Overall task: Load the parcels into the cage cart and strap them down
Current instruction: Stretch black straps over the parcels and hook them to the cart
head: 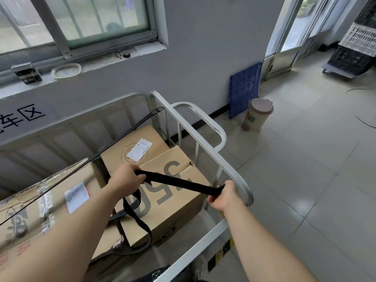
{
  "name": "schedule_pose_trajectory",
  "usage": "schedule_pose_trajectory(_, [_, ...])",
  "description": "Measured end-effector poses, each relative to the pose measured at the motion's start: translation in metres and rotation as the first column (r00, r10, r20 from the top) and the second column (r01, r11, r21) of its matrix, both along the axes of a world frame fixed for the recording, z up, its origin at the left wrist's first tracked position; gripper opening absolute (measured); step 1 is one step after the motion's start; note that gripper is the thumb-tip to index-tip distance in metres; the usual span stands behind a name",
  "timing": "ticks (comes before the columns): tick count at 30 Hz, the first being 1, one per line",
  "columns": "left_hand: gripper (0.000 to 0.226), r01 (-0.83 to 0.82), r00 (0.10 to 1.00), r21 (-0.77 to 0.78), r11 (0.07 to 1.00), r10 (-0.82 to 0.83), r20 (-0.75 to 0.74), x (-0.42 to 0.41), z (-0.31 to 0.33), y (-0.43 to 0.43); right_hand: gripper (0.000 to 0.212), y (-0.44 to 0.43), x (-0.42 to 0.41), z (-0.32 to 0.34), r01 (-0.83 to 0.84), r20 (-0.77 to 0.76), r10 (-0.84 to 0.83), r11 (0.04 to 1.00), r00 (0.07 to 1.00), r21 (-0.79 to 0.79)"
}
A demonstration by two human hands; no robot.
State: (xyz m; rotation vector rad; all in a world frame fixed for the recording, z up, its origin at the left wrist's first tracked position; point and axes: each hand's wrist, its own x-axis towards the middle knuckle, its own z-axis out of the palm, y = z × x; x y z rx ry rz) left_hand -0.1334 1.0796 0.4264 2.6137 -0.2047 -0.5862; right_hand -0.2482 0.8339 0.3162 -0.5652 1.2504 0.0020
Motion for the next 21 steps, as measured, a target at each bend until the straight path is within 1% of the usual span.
schedule_pose_trajectory(3, [0.008,-0.015,0.999,-0.004,1.0,0.015,-0.035,0.006,-0.007,-0.004,0.017,-0.005,0.009,-0.005,0.031,-0.037,-0.031,1.0,0.999,-0.006])
schedule_pose_trajectory(6, [0.009,-0.016,0.998,-0.023,1.0,0.014,-0.067,0.011,-0.014,-0.009,0.022,-0.011,0.018,-0.018,-0.018,-0.109,0.018,1.0,0.994,0.0])
schedule_pose_trajectory(9, [0.009,-0.025,0.996,-0.034,0.999,0.022,-0.088,0.015,-0.02,-0.013,0.015,-0.017,0.021,-0.027,-0.041,-0.133,0.05,0.997,0.99,0.063])
schedule_pose_trajectory(11, [0.008,-0.034,0.995,-0.031,0.999,0.031,-0.096,0.017,-0.024,-0.015,0.023,-0.021,0.023,-0.033,-0.021,-0.13,0.034,0.995,0.991,0.097])
schedule_pose_trajectory(14, [0.008,-0.048,0.994,-0.03,0.998,0.044,-0.101,0.02,-0.029,-0.016,0.033,-0.026,0.029,-0.039,-0.01,-0.133,0.023,0.995,0.991,0.102])
schedule_pose_trajectory(17, [0.008,-0.071,0.994,-0.023,0.997,0.068,-0.086,0.022,-0.033,-0.015,0.033,-0.03,0.034,-0.041,0.015,-0.114,-0.006,0.997,0.993,0.078])
schedule_pose_trajectory(21, [0.01,-0.139,0.989,-0.015,0.99,0.138,-0.054,0.025,-0.034,-0.01,0.031,-0.031,0.045,-0.042,0.005,-0.037,-0.002,0.997,0.999,0.082])
